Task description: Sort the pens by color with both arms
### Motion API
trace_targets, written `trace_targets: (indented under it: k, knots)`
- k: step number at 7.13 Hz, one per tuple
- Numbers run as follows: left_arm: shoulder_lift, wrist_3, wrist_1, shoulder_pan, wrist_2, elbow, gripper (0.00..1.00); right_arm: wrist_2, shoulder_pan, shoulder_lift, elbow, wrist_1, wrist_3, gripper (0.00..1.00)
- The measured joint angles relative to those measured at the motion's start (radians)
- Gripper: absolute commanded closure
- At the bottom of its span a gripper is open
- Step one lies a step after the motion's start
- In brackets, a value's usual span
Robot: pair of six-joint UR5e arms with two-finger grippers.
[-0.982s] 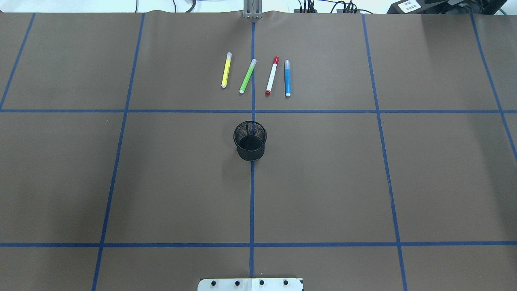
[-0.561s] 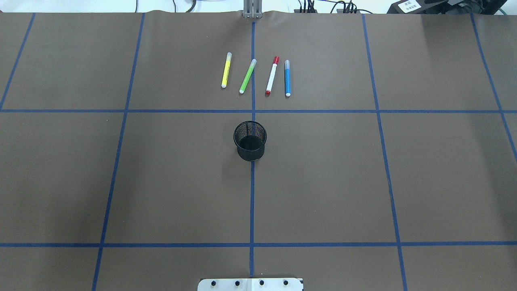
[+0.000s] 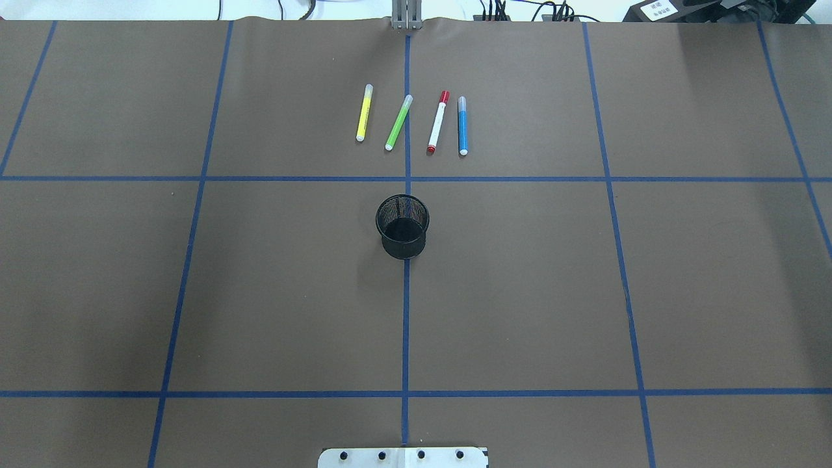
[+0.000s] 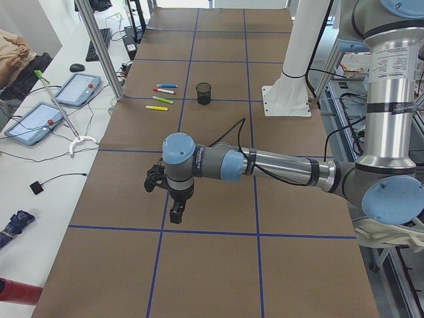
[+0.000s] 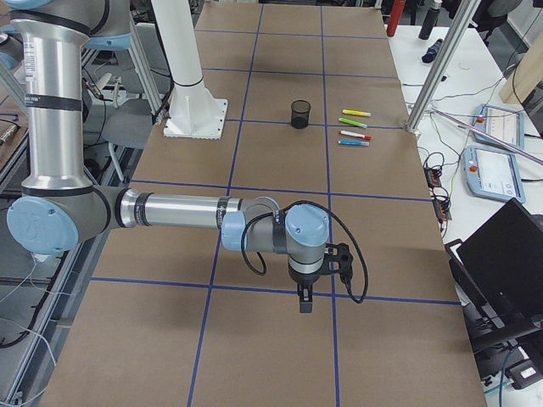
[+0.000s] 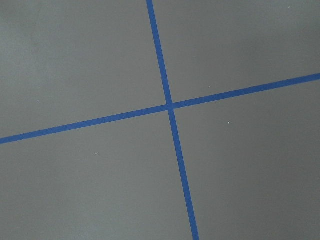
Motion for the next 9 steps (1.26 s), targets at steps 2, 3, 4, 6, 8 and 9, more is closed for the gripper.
trace_targets:
  k: [2, 3, 4, 6, 8, 9]
  knots:
    - [0.000, 0.000, -0.001, 0.000, -0.001, -0.006, 0.00, 0.000, 0.000, 0.001, 0.009, -0.001, 0.000, 0.00]
    - [0.000, 0.000, -0.001, 0.000, -0.001, -0.012, 0.00, 0.001, -0.002, 0.003, 0.013, -0.003, 0.000, 0.00]
    - [0.000, 0.000, -0.001, 0.000, -0.001, -0.014, 0.00, 0.001, -0.005, 0.003, 0.016, -0.005, 0.001, 0.00]
    - [0.000, 0.000, -0.001, 0.000, -0.001, -0.015, 0.00, 0.002, -0.007, 0.004, 0.019, -0.006, 0.001, 0.00]
    - [0.000, 0.000, -0.001, 0.000, -0.001, -0.016, 0.00, -0.001, -0.008, 0.004, 0.019, -0.006, 0.001, 0.00]
    - [0.001, 0.000, -0.001, 0.000, 0.000, -0.016, 0.00, -0.001, -0.008, 0.004, 0.019, -0.006, 0.000, 0.00]
